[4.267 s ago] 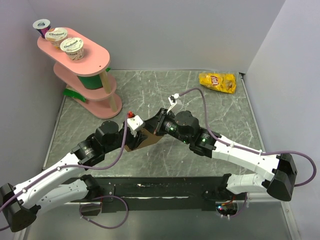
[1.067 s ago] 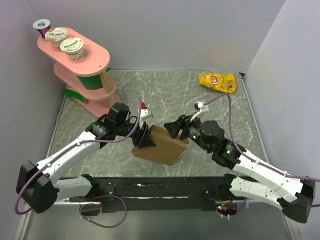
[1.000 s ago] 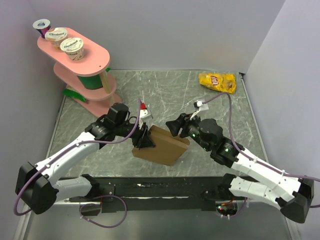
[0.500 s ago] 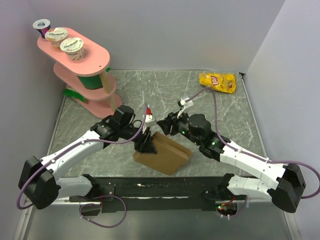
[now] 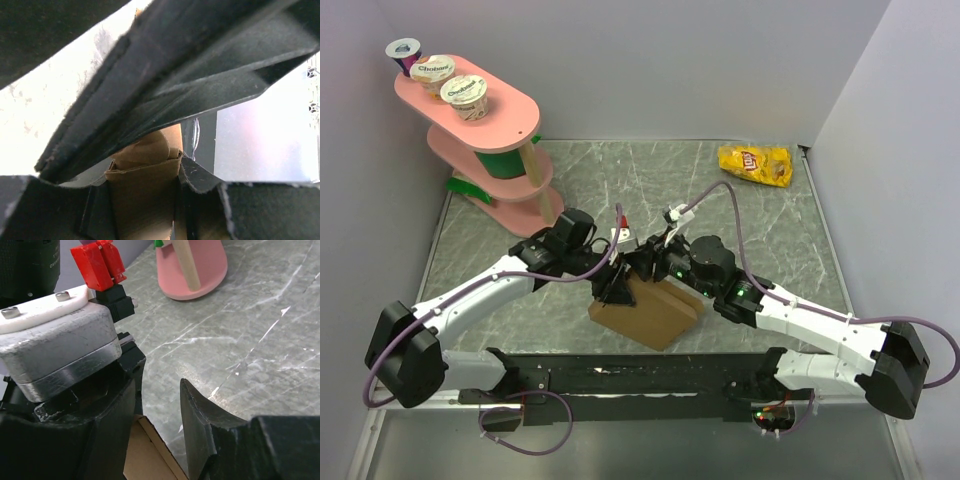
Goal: Fold the paper box
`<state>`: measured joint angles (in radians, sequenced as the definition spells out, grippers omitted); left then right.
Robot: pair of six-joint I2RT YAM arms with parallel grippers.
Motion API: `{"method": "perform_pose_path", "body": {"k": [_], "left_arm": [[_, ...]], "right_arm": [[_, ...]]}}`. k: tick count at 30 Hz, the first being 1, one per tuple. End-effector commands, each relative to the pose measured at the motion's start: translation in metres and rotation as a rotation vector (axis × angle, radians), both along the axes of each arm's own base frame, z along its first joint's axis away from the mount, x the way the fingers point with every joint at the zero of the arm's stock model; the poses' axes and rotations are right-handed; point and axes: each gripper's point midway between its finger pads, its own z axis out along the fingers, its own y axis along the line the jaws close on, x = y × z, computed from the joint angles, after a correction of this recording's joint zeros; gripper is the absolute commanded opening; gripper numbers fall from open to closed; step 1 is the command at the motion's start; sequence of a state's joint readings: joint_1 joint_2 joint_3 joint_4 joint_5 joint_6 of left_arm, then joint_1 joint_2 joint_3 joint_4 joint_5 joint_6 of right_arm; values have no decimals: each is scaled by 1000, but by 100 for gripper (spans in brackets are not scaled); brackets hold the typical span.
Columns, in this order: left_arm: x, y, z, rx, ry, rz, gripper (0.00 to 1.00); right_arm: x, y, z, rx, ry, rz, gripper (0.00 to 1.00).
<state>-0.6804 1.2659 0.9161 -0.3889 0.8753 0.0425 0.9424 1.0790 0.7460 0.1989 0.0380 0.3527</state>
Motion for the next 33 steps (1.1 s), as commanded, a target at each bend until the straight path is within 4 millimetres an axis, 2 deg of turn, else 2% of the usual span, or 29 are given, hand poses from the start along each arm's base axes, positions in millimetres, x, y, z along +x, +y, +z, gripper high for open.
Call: {"method": "perform_pose_path", "body": {"k": [1, 5, 10, 15, 18, 27, 33], "left_arm": [[4, -9, 24, -72, -71, -40, 1], [4, -10, 24, -73, -65, -44, 1], [2, -9, 26, -82, -69, -38, 1], [1, -7, 26, -81, -70, -35, 1], [1, -6, 26, -81, -73, -29, 1], [1, -6, 20, -69, -67, -33, 1], [11, -4, 21, -71, -88, 15, 1]], "right_arm": [[-3, -4, 9, 26, -4, -17, 44], [-2, -10, 16, 47, 31, -49, 40], [14, -27, 21, 45, 58, -143, 36], [14, -22, 6, -6, 92, -121, 34], [7, -15, -2, -5, 118, -75, 33], [-17, 4, 21, 36, 21, 50, 32], [-39, 19, 10, 12, 63, 129, 31]]}}
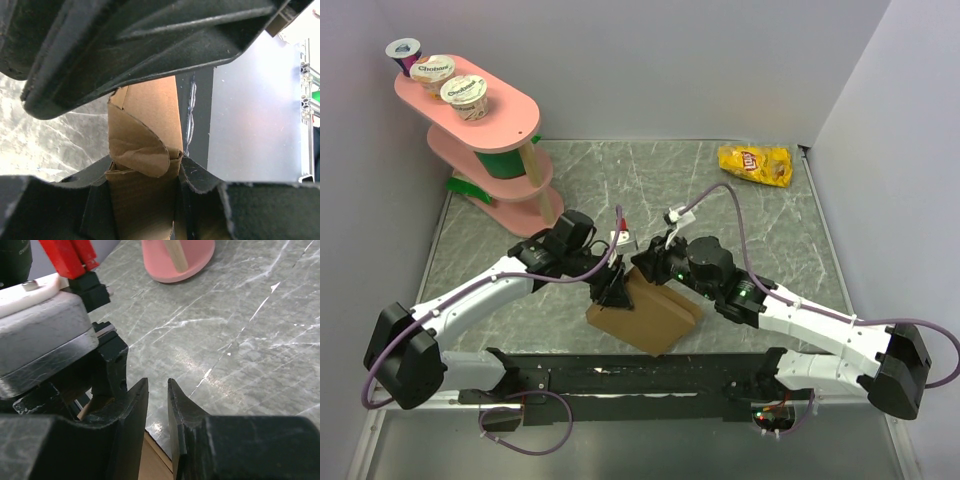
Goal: Fold the paper box
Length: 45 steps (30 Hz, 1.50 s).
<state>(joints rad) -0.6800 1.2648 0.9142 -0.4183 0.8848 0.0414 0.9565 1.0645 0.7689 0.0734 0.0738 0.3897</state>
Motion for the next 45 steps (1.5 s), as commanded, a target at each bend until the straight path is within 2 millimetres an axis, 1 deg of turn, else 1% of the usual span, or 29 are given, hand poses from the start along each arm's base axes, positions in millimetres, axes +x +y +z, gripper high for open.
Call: {"method": "perform_pose_path", "body": {"k": [1, 6, 8, 10, 13, 16, 19, 22, 24, 25, 26, 27, 28, 29, 30, 31, 32, 33, 34, 35, 36, 38, 39, 41, 42, 43, 44, 45], "left_arm": [[20, -4, 23, -83, -109, 41, 1], [39, 0, 18, -51, -129, 127, 1], [41, 0, 18, -46, -110, 159, 1], [49, 2, 19, -38, -123, 203, 1], [57, 6, 17, -23, -135, 253, 1], [62, 9, 17, -22, -136, 284, 1], [66, 11, 21, -31, -151, 311, 1], [69, 15, 23, -35, -158, 329, 1], [70, 16, 24, -40, -157, 335, 1], [70, 16, 24, -41, -161, 333, 1], [69, 16, 25, -45, -164, 324, 1], [68, 16, 24, -45, -169, 318, 1], [67, 16, 25, -53, -173, 309, 1], [65, 17, 28, -62, -188, 304, 1], [65, 18, 27, -62, -196, 306, 1], [66, 19, 27, -61, -205, 316, 1], [72, 24, 28, -49, -235, 356, 1], [75, 27, 25, -36, -247, 376, 1], [78, 30, 25, -26, -265, 400, 1], [84, 34, 29, -25, -306, 432, 1], [92, 40, 26, -1, -335, 479, 1], [102, 46, 33, -2, -393, 534, 1], [114, 51, 38, 9, -432, 594, 1], [128, 58, 38, 48, -463, 654, 1], [136, 60, 46, 56, -487, 692, 1], [148, 69, 48, 101, -546, 750, 1], [156, 73, 46, 136, -581, 775, 1], [160, 71, 51, 148, -616, 788, 1]], "right_arm": [[-36, 28, 23, 71, 0, 160, 31], [-52, 33, 22, 73, 29, 190, 30], [-56, 36, 23, 78, 45, 200, 30], [-59, 38, 21, 85, 82, 202, 29], [-69, 44, 24, 118, 118, 236, 28], [-77, 49, 23, 135, 156, 265, 28], [-83, 54, 16, 133, 188, 290, 27], [-91, 59, 15, 143, 203, 316, 27], [-93, 60, 14, 136, 204, 322, 27], [-94, 62, 17, 137, 200, 324, 27], [-94, 61, 13, 121, 208, 317, 27], [-88, 59, 10, 107, 211, 281, 27], [-84, 58, 14, 105, 206, 260, 29], [-75, 53, 15, 95, 197, 229, 31], [-69, 45, 14, 81, 198, 200, 37], [-62, 39, 17, 82, 194, 169, 41], [-44, 27, 17, 93, 201, 109, 44], [-39, 16, 24, 117, 193, 83, 55], [-32, 6, 21, 120, 195, 55, 62], [-19, -7, 21, 122, 178, 10, 69], [-15, -16, 26, 131, 157, -10, 78], [-6, -30, 22, 97, 141, -49, 81], [4, -41, 23, 93, 135, -92, 82], [13, -53, 20, 71, 129, -133, 82], [17, -60, 22, 77, 118, -154, 83], [19, -64, 19, 71, 113, -161, 83], [24, -70, 19, 67, 94, -194, 83], [26, -77, 22, 74, 79, -218, 85]]}}
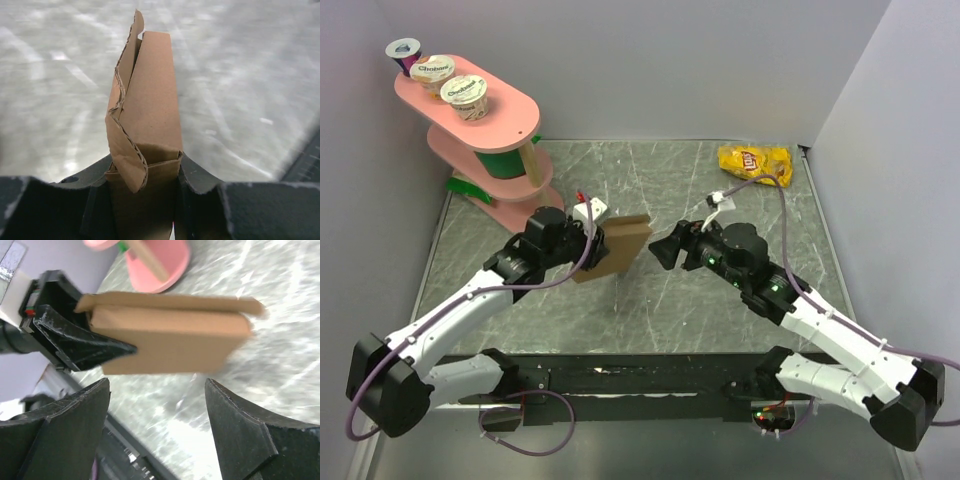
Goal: Fold the paper box
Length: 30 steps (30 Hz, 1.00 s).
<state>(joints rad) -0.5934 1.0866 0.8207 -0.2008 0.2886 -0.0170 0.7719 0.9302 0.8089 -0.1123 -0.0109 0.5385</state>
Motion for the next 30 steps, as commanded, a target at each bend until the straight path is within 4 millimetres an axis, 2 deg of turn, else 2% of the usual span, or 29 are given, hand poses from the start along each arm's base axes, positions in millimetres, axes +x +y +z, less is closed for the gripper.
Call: {"method": "perform_pose_path", "body": {"k": [1, 2, 4, 5, 6, 8, 10, 11, 13, 15, 18, 22, 24, 25, 30], "left_arm": [[56, 23, 36, 128, -239, 256, 1], [66, 20, 34, 180, -253, 267, 1], [69, 10, 26, 261, -262, 273, 1], [80, 8, 19, 328, -271, 295, 1], [79, 0, 17, 361, -283, 288, 1], [90, -6, 5, 441, -284, 313, 4], [93, -14, -1, 458, -262, 311, 24], [93, -24, -7, 441, -228, 285, 39], [89, -37, -7, 396, -212, 225, 95], [75, -56, -4, 320, -185, 119, 96], [57, -73, 0, 243, -145, 8, 96], [28, -87, 16, 120, -122, -121, 96], [13, -92, 11, 90, -89, -190, 96], [-1, -98, 10, 59, -51, -259, 96], [-34, -99, 5, 18, 46, -367, 96]], "right_arm": [[13, -30, -6, -46, -42, -103, 86], [13, -35, -5, -49, -45, -117, 87], [16, -47, -9, -78, -54, -158, 90], [15, -50, -7, -82, -61, -166, 90], [16, -58, -10, -103, -61, -193, 92], [14, -67, -10, -119, -76, -216, 94], [14, -79, -15, -142, -70, -255, 97], [12, -83, -13, -141, -76, -267, 98], [12, -91, -16, -153, -70, -287, 100], [14, -100, -17, -153, -65, -312, 100], [20, -109, -23, -159, -46, -329, 100], [31, -117, -24, -142, -47, -344, 100], [35, -120, -25, -130, -34, -350, 100], [37, -120, -27, -128, -26, -348, 100], [42, -124, -22, -116, -26, -359, 100]]}}
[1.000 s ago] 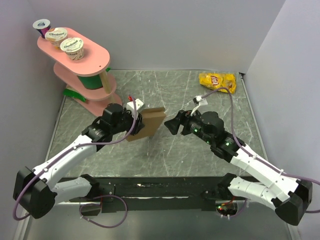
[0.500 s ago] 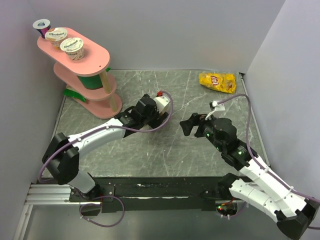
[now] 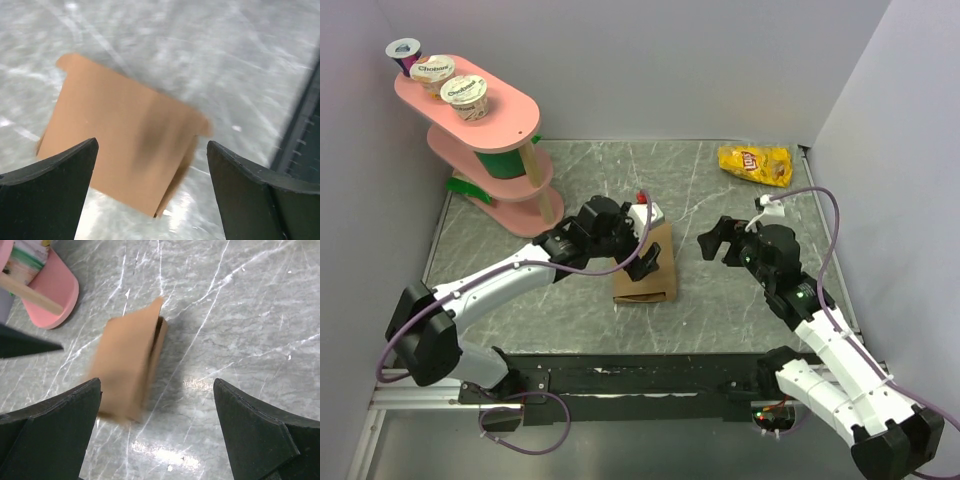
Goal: Fold the paper box
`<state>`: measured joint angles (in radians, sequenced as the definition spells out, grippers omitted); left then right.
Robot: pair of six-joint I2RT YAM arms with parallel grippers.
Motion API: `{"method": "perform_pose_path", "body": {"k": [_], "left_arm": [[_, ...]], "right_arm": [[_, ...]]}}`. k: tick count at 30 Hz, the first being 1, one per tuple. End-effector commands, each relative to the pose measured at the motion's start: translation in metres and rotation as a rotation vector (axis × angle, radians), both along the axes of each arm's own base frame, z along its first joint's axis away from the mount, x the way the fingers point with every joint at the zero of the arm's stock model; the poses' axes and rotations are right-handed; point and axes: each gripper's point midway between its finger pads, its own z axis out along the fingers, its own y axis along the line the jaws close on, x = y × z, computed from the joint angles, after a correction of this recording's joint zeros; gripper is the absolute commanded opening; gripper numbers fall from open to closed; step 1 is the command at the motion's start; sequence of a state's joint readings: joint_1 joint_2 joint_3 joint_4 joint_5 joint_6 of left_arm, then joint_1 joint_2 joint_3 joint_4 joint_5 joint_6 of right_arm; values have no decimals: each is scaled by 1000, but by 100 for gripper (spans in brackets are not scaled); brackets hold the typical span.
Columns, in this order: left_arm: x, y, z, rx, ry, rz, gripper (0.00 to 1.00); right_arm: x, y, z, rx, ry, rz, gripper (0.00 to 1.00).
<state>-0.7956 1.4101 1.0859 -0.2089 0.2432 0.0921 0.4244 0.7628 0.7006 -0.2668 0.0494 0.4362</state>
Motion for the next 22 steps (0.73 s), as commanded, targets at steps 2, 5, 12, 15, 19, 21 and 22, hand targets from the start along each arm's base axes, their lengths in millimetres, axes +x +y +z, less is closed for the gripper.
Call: {"method": "perform_pose_path", "body": {"k": [2, 5, 12, 15, 19, 21, 22], "left_arm": [[-49, -5, 14, -116, 112, -148, 96], [-40, 6, 21, -171, 149, -61, 96], [46, 89, 49, -409, 177, 434, 96], [56, 112, 66, -423, 92, 564, 96], [56, 125, 71, -415, 41, 609, 96], [56, 125, 76, -422, 18, 598, 96], [55, 126, 82, -433, 5, 601, 96]], "right_arm": [[6, -1, 16, 20, -47, 7, 100], [9, -7, 14, 12, -51, -6, 100], [17, -32, 17, -5, -109, -71, 100], [17, -41, 23, -8, -148, -98, 100], [18, -50, 29, -23, -176, -132, 100], [18, -53, 30, -32, -180, -142, 100], [18, -55, 32, -32, -185, -153, 100]]}}
